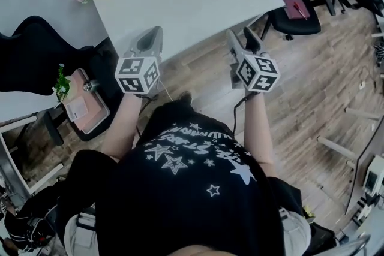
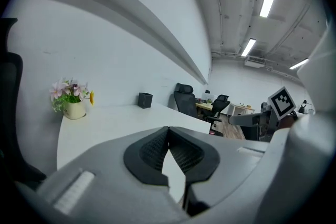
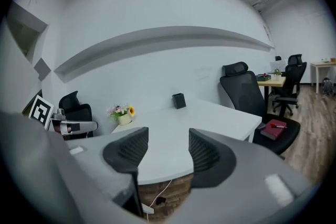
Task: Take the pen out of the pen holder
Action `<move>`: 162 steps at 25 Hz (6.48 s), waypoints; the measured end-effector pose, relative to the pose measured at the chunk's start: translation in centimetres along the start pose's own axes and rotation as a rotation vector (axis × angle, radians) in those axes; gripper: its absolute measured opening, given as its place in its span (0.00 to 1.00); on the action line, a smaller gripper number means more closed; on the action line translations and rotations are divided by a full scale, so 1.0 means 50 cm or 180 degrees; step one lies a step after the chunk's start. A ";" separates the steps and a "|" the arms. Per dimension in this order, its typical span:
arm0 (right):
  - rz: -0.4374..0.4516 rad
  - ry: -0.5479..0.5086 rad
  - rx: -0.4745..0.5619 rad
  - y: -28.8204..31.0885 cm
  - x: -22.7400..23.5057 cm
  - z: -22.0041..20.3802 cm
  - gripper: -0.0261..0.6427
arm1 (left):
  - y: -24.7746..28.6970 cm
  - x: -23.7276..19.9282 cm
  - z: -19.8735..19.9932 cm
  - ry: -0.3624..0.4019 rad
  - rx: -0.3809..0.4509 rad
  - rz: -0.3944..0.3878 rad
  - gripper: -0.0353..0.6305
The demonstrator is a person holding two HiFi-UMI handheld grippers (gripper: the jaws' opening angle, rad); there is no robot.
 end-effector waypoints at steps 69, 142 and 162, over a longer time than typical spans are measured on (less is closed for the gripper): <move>0.1892 -0.1728 -0.0218 1.143 0.137 0.335 0.21 | 0.423 -0.135 0.096 -0.0699 0.0045 0.2267 0.07; 0.0102 -0.0706 0.0333 0.264 -0.053 0.208 0.08 | -0.055 -0.143 -0.005 0.0088 0.0052 0.0257 0.07; -0.0342 -0.0403 0.0086 0.015 -0.061 0.069 0.08 | -0.070 -0.065 -0.067 0.0171 -0.0191 -0.0162 0.07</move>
Point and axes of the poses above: the fingertips, and each gripper's own axes: y forward along the fingers, x to its right, z out of its top, the point moved 7 cm from there along -y, backward along the fingers, and after that the axes turned 12 degrees about -y, right-handed, at the moved point
